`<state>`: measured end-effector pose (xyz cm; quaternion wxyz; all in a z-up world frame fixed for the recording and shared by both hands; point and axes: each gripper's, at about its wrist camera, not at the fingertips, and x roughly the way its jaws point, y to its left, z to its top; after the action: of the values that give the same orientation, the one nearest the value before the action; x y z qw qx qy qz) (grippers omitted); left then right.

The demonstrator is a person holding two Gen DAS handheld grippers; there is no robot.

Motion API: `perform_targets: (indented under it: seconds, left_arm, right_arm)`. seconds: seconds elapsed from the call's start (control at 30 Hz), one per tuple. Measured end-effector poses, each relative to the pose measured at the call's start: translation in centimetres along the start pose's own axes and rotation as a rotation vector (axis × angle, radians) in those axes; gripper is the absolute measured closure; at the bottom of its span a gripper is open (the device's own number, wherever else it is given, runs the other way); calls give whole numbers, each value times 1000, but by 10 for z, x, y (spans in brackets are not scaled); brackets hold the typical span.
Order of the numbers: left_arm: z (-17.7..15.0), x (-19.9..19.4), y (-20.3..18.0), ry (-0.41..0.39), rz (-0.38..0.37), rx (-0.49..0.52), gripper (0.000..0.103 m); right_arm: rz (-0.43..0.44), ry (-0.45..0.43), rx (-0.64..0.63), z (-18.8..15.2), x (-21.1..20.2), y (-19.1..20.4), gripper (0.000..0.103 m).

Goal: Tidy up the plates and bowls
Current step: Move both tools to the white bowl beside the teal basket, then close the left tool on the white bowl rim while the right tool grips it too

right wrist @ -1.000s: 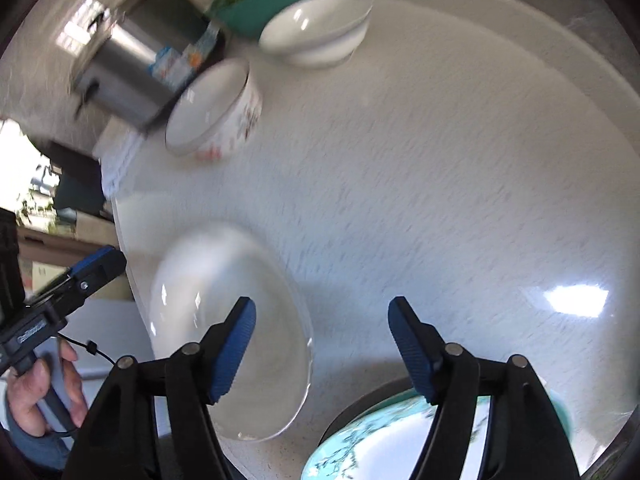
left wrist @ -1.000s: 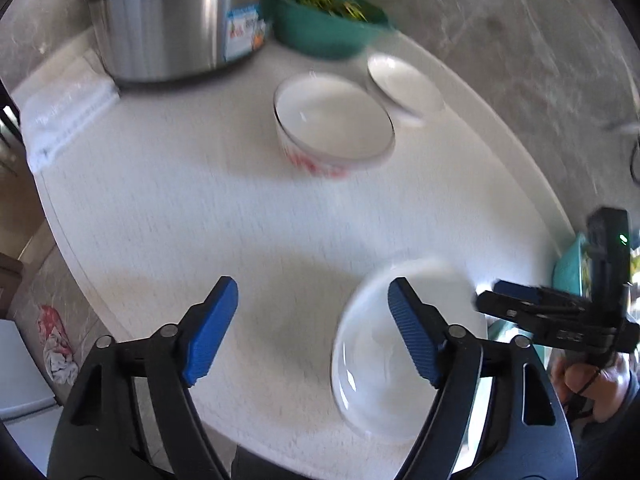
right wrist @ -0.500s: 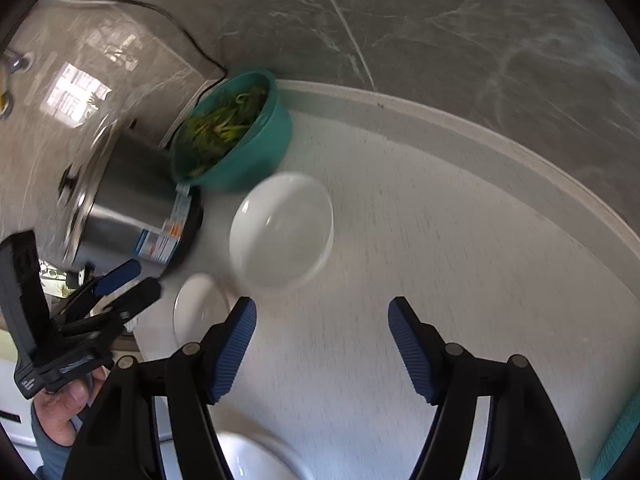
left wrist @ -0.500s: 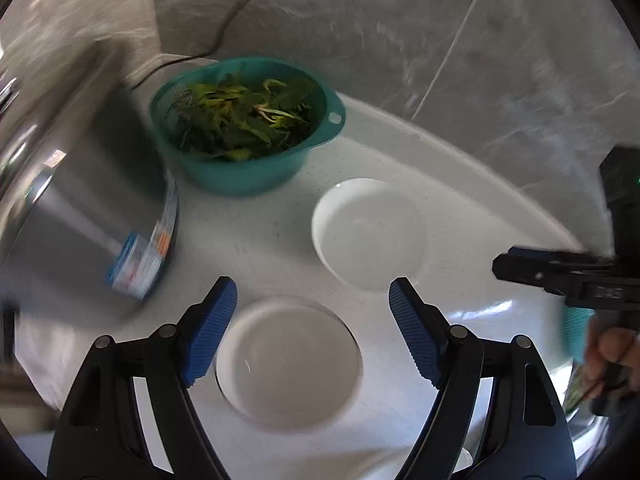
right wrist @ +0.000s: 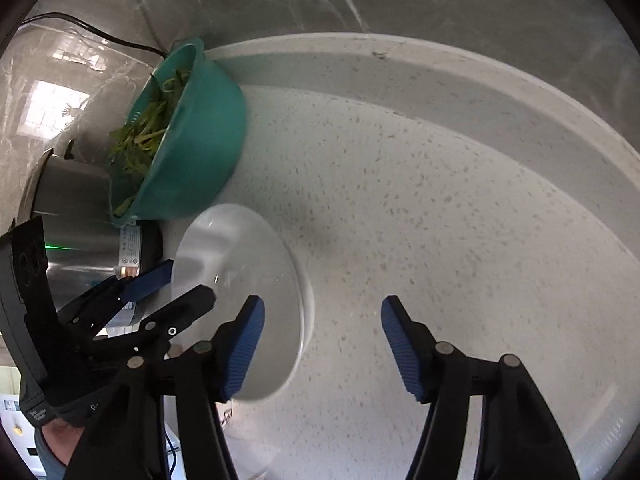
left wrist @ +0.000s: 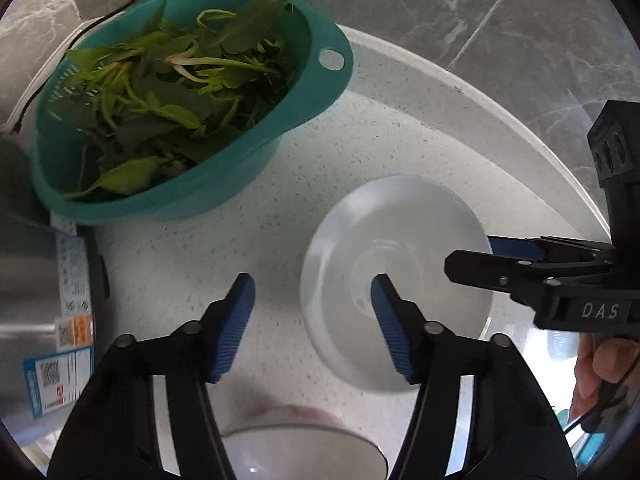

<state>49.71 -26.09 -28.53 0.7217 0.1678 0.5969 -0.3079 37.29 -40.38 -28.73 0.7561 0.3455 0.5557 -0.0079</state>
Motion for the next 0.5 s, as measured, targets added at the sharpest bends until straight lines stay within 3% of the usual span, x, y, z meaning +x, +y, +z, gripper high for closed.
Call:
perform_targets:
  seconds: [0.13, 0.37, 0.47, 0.5]
  left_arm:
    - [9, 12, 10, 27, -15, -15, 73]
    - [13, 25, 19, 51, -56, -18, 77]
    - [16, 26, 21, 51, -64, -15, 79]
    - [16, 26, 20, 50, -63, -8, 84]
  right_arm:
    - [3, 23, -20, 5, 11, 6, 52]
    - [11, 48, -16, 7, 29, 9, 61]
    - [17, 61, -20, 8, 37, 13, 74]
    - [15, 68, -23, 8, 39, 13, 82]
